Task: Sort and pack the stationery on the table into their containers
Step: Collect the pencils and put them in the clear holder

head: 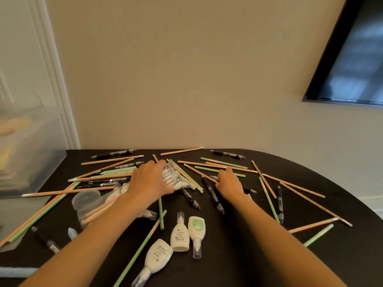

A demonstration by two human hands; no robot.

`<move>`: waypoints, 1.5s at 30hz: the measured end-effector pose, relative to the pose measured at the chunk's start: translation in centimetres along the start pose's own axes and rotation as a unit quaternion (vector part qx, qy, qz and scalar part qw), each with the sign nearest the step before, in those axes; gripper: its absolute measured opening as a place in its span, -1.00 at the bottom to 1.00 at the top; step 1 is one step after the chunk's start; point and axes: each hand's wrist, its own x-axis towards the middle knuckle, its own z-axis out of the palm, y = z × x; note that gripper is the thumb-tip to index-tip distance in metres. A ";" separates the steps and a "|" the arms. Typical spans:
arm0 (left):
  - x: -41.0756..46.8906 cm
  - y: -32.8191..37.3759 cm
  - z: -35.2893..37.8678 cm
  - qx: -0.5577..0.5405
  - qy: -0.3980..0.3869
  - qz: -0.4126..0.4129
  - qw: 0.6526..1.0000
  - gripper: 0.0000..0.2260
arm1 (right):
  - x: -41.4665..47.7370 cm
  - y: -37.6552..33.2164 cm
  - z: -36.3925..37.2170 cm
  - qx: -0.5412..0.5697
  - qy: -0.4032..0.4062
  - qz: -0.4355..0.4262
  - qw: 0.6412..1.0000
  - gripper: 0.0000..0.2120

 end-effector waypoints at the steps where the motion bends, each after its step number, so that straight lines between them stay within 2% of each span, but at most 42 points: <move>1: 0.0 0.0 0.0 0.002 0.001 0.000 1.000 -0.27 | 0.0 0.0 -0.1 -0.006 -0.009 -0.005 1.000 -0.75; 5: -0.4 -0.1 -0.1 0.004 0.003 0.002 1.000 -0.27 | -0.4 -0.2 -0.4 -0.042 -0.037 -0.029 0.998 -0.75; 11: -1.3 -0.2 -0.3 -0.005 0.002 0.010 1.000 -0.28 | -1.1 -0.1 -1.1 -0.013 -0.073 -0.003 0.997 -0.78; 14: -2.0 -0.4 -0.7 -0.004 0.004 0.010 1.000 -0.26 | -1.9 0.0 -1.8 0.065 -0.058 0.034 0.996 -0.80; 16: -2.4 -0.6 -1.0 -0.010 0.005 0.011 1.000 -0.26 | -2.4 -0.6 -2.1 0.181 -0.024 0.064 0.981 -0.85; 17: -2.7 -0.7 -1.0 -0.015 0.005 0.010 1.000 -0.26 | -2.8 -1.1 -2.4 0.275 -0.017 0.075 0.958 -0.90; 18: -3.0 -0.7 -1.1 -0.021 0.005 0.009 1.000 -0.26 | -3.5 -2.0 -2.8 0.388 -0.022 0.082 0.918 -0.96; 20: -3.5 -0.9 -1.2 -0.038 0.002 0.004 0.999 -0.26 | -5.0 -3.9 -3.8 0.589 -0.049 0.080 0.803 -0.97; 21: -3.7 -0.9 -1.2 -0.048 -0.002 0.001 0.999 -0.26 | -5.7 -4.8 -4.3 0.644 -0.055 0.064 0.760 -0.97; 22: -4.0 -1.0 -1.3 -0.059 -0.006 -0.001 0.998 -0.27 | -6.3 -5.8 -4.7 0.672 -0.060 0.045 0.737 -0.97; 23: -4.1 -1.2 -1.4 -0.070 -0.008 -0.003 0.997 -0.27 | -6.7 -6.6 -4.8 0.681 -0.068 0.025 0.729 -0.96; 24: -4.5 -1.4 -1.6 -0.082 -0.005 -0.006 0.997 -0.28 | -7.4 -7.7 -4.9 0.678 -0.084 0.008 0.731 -0.96; 27: -5.2 -2.0 -2.0 -0.105 0.012 -0.001 0.994 -0.35 | -8.5 -10.2 -4.4 0.621 -0.142 -0.030 0.770 -0.93; 31: -6.0 -3.0 -2.4 -0.118 0.021 -0.006 0.993 -0.36 | -8.8 -11.5 -4.6 0.619 -0.158 -0.045 0.768 -0.93; 35: -6.1 -3.4 -2.5 -0.129 0.011 -0.001 0.992 -0.34 | -9.2 -11.9 -5.0 0.561 -0.198 -0.073 0.801 -0.89; 40: -6.0 -3.7 -2.7 -0.163 0.011 0.012 0.987 -0.39 | -9.1 -12.3 -6.1 0.572 -0.239 -0.072 0.781 -0.92; 45: -5.6 -3.9 -2.8 -0.178 0.006 0.022 0.984 -0.41 | -8.9 -12.5 -6.4 0.564 -0.239 -0.068 0.788 -0.90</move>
